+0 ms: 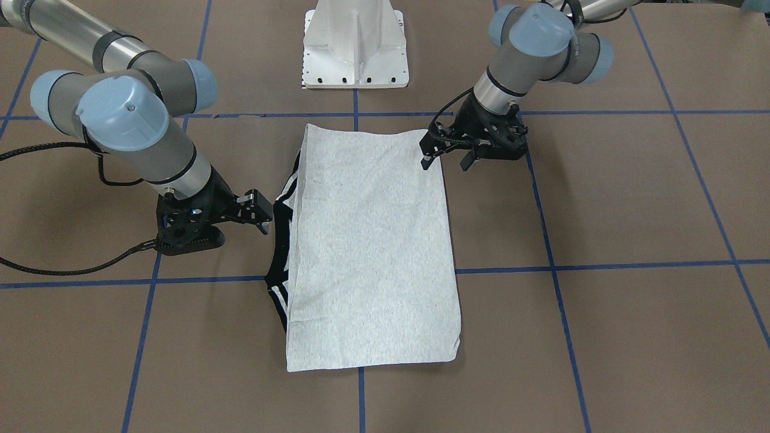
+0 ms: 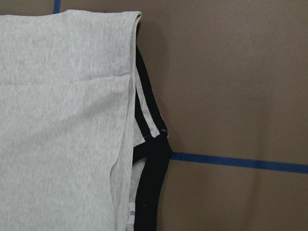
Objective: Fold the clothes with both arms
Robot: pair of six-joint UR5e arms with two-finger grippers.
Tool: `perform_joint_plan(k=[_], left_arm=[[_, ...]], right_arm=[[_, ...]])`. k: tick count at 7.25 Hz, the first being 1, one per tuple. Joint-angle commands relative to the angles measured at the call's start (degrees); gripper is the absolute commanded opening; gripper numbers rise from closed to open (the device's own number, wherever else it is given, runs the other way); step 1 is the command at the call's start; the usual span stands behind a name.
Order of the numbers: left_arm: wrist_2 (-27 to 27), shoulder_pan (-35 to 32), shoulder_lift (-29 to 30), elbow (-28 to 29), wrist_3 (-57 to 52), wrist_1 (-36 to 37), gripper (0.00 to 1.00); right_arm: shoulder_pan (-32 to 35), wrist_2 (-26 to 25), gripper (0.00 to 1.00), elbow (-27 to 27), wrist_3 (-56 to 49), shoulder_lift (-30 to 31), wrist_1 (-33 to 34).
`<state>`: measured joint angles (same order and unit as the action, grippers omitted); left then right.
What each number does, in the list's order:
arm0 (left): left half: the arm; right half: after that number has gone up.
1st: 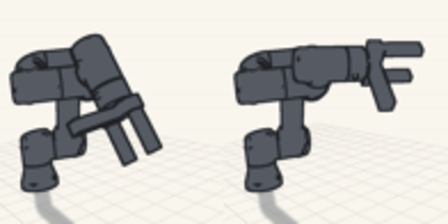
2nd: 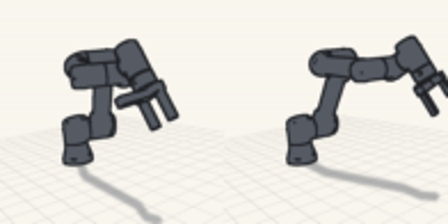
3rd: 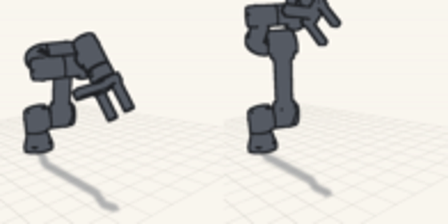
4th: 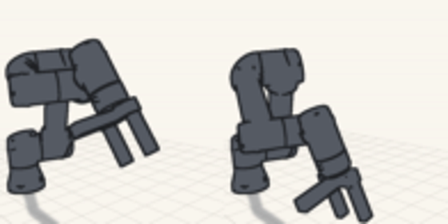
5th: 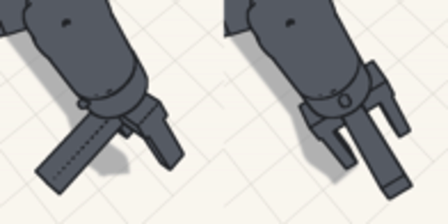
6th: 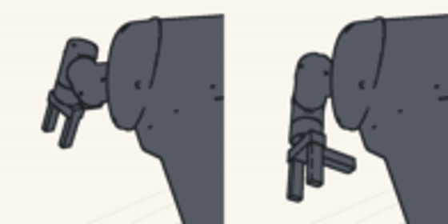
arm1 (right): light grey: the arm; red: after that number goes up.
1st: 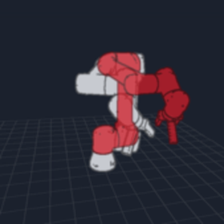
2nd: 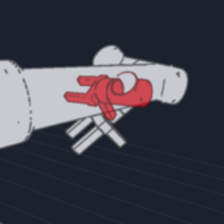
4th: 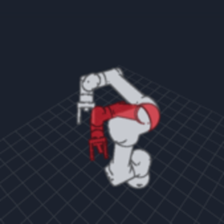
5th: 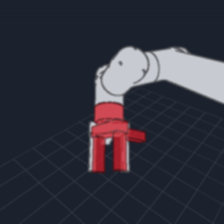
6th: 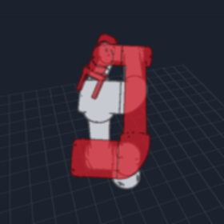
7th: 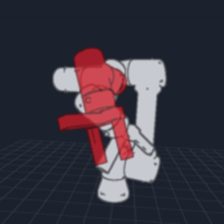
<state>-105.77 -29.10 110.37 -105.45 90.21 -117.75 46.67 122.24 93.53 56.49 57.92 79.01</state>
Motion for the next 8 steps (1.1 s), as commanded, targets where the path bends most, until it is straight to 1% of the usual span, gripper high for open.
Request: perform_joint_plan(k=[1, 3, 4, 6, 8], left_arm=[[6.3, 6.8, -1.3, 0.0, 12.1, 0.1, 1.00], [6.0, 6.9, -3.5, -0.4, 16.6, 0.4, 0.98], [5.8, 7.0, -3.8, -0.8, 16.7, 3.8, 0.98], [5.7, 8.9, -3.6, -1.3, 18.3, 4.9, 0.97], [5.6, 10.0, -3.0, -1.3, 19.1, 6.5, 0.89]], right_arm=[[-1.2, 0.0, 1.00, 4.0, 2.8, 2.0, 0.1], [-1.3, -0.2, 1.00, 4.0, 2.9, 2.2, 0.1], [-1.3, -0.2, 1.00, 3.9, 2.9, 2.2, 0.2], [-1.3, -0.2, 1.00, 3.9, 2.9, 2.2, 0.1], [-1.3, -0.2, 1.00, 3.9, 2.9, 2.5, 0.1]])
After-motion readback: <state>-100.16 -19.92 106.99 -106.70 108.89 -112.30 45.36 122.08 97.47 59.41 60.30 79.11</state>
